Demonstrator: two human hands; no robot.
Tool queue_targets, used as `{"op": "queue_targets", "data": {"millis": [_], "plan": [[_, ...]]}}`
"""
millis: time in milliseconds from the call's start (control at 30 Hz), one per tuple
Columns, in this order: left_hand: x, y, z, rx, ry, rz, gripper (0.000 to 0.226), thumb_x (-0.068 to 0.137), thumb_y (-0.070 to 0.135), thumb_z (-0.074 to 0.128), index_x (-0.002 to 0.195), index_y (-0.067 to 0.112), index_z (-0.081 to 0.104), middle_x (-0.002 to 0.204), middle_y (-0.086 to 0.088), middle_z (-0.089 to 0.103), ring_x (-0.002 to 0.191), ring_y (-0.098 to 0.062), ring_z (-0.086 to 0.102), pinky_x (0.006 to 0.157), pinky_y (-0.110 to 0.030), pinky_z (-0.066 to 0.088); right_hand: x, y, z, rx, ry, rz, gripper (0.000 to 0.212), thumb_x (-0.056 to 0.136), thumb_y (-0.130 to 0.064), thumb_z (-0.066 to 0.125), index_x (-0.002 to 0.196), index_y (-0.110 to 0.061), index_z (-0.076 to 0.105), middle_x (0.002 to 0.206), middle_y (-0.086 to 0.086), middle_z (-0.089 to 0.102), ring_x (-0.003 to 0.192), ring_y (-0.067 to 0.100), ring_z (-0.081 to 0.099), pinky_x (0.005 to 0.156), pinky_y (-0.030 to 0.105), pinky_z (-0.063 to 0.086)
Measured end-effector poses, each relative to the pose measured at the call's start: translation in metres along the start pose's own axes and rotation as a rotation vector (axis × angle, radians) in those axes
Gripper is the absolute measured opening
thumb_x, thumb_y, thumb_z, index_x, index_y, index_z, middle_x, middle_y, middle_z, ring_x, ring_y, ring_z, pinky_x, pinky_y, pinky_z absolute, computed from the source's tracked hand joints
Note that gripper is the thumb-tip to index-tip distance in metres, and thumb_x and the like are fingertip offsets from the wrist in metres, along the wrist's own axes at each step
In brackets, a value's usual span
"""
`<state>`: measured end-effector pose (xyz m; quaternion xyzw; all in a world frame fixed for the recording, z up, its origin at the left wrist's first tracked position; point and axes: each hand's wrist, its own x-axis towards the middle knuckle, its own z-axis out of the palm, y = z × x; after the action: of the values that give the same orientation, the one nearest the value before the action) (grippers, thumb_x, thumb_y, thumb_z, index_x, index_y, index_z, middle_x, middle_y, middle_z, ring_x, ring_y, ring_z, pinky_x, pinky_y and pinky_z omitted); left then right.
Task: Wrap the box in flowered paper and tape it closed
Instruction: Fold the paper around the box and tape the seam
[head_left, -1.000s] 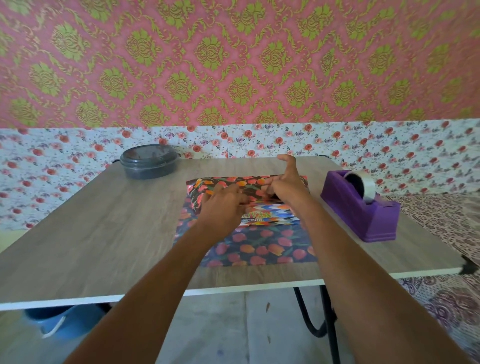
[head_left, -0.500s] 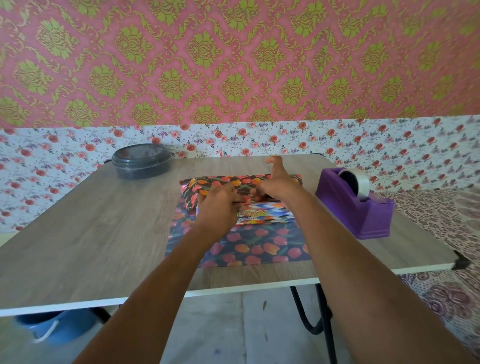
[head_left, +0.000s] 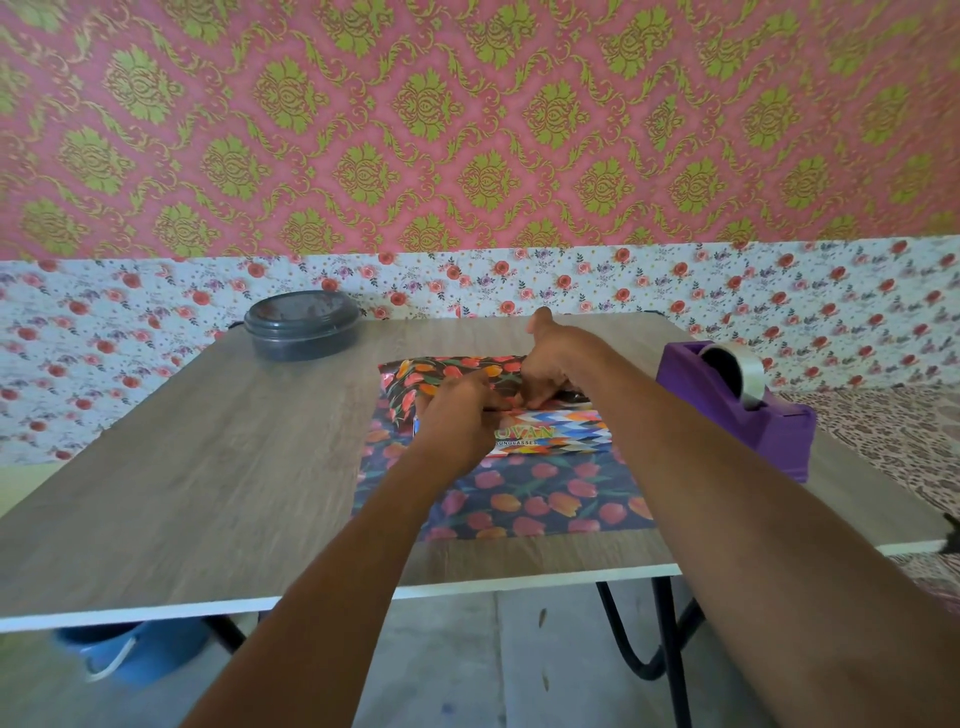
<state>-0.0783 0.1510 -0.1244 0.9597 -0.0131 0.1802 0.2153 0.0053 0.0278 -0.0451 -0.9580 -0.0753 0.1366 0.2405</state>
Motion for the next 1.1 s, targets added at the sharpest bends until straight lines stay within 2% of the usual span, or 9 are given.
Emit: {"op": "queue_targets", "data": {"millis": [167, 300, 400, 500, 633, 767, 900, 1000, 1100], "plan": [[0.001, -0.004, 0.004, -0.014, 0.014, 0.027, 0.018, 0.09, 0.018, 0.072, 0.107, 0.02, 0.078, 0.109, 0.002, 0.068, 0.111, -0.027, 0.059, 0.101, -0.06, 0.042, 0.002, -0.007, -0.001, -0.109, -0.02, 0.029, 0.124, 0.084, 0.006, 0.069, 0.155, -0.021, -0.03, 0.096, 0.021, 0.059, 0.077, 0.028, 0.064, 0.043, 0.026, 0.052], [0.001, -0.005, 0.006, -0.038, 0.008, 0.023, 0.025, 0.09, 0.015, 0.069, 0.112, 0.026, 0.076, 0.11, 0.004, 0.068, 0.112, -0.027, 0.058, 0.101, -0.057, 0.042, 0.004, -0.003, 0.0, -0.082, 0.009, 0.065, 0.125, 0.088, 0.001, 0.07, 0.152, -0.021, -0.036, 0.128, 0.022, 0.066, 0.047, 0.02, 0.069, 0.04, 0.025, 0.052], [0.002, -0.005, 0.005, -0.043, 0.004, 0.011, 0.026, 0.091, 0.017, 0.067, 0.113, 0.027, 0.075, 0.11, 0.005, 0.068, 0.115, -0.026, 0.057, 0.102, -0.056, 0.041, 0.005, 0.0, 0.0, -0.033, 0.008, 0.09, 0.128, 0.087, 0.002, 0.071, 0.152, -0.023, -0.036, 0.127, 0.02, 0.067, 0.052, 0.019, 0.069, 0.049, 0.029, 0.055], [0.001, -0.005, 0.004, -0.034, 0.003, -0.003, 0.025, 0.092, 0.017, 0.066, 0.113, 0.026, 0.075, 0.114, 0.005, 0.068, 0.118, -0.026, 0.055, 0.104, -0.055, 0.037, 0.004, 0.003, -0.001, -0.041, 0.018, 0.116, 0.131, 0.085, -0.003, 0.074, 0.152, -0.02, -0.037, 0.113, 0.019, 0.069, 0.043, 0.018, 0.065, 0.04, 0.024, 0.051], [-0.001, -0.001, 0.002, -0.008, -0.002, -0.007, 0.024, 0.095, 0.017, 0.065, 0.114, 0.026, 0.076, 0.113, 0.005, 0.065, 0.116, -0.024, 0.053, 0.106, -0.053, 0.035, 0.003, 0.013, -0.008, -0.097, 0.042, 0.124, 0.132, 0.084, -0.015, 0.08, 0.152, -0.009, -0.033, 0.091, 0.01, 0.067, 0.073, 0.022, 0.065, 0.071, 0.03, 0.058], [0.0, -0.002, 0.003, -0.007, -0.008, -0.001, 0.022, 0.095, 0.02, 0.066, 0.112, 0.028, 0.077, 0.108, 0.006, 0.062, 0.11, -0.024, 0.055, 0.102, -0.05, 0.04, 0.004, 0.015, -0.013, -0.105, 0.014, 0.14, 0.127, 0.089, -0.011, 0.077, 0.151, -0.004, -0.033, 0.065, 0.005, 0.055, 0.066, 0.017, 0.055, 0.066, 0.03, 0.051], [0.002, -0.002, 0.002, -0.027, -0.015, -0.006, 0.022, 0.094, 0.021, 0.067, 0.112, 0.029, 0.078, 0.109, 0.007, 0.062, 0.11, -0.024, 0.055, 0.103, -0.053, 0.039, 0.002, 0.027, -0.022, -0.073, 0.011, 0.159, 0.085, 0.088, -0.009, 0.078, 0.15, 0.008, 0.022, 0.069, 0.006, 0.053, 0.063, 0.017, 0.052, 0.072, 0.031, 0.051], [0.002, -0.002, 0.001, -0.021, -0.024, -0.018, 0.022, 0.095, 0.022, 0.066, 0.112, 0.03, 0.077, 0.11, 0.008, 0.061, 0.112, -0.024, 0.053, 0.105, -0.052, 0.036, 0.005, 0.035, -0.013, 0.027, 0.125, 0.129, 0.107, 0.08, -0.014, 0.085, 0.156, 0.0, 0.01, 0.077, 0.008, 0.061, 0.058, 0.016, 0.056, 0.062, 0.031, 0.054], [0.002, -0.002, 0.002, -0.016, -0.02, -0.009, 0.021, 0.094, 0.023, 0.068, 0.111, 0.031, 0.078, 0.103, 0.01, 0.058, 0.109, -0.024, 0.054, 0.102, -0.052, 0.039, 0.008, 0.036, -0.002, -0.023, 0.206, 0.11, 0.128, 0.072, -0.027, 0.09, 0.159, -0.005, -0.001, 0.12, 0.016, 0.062, 0.101, 0.031, 0.065, 0.079, 0.04, 0.058]]}}
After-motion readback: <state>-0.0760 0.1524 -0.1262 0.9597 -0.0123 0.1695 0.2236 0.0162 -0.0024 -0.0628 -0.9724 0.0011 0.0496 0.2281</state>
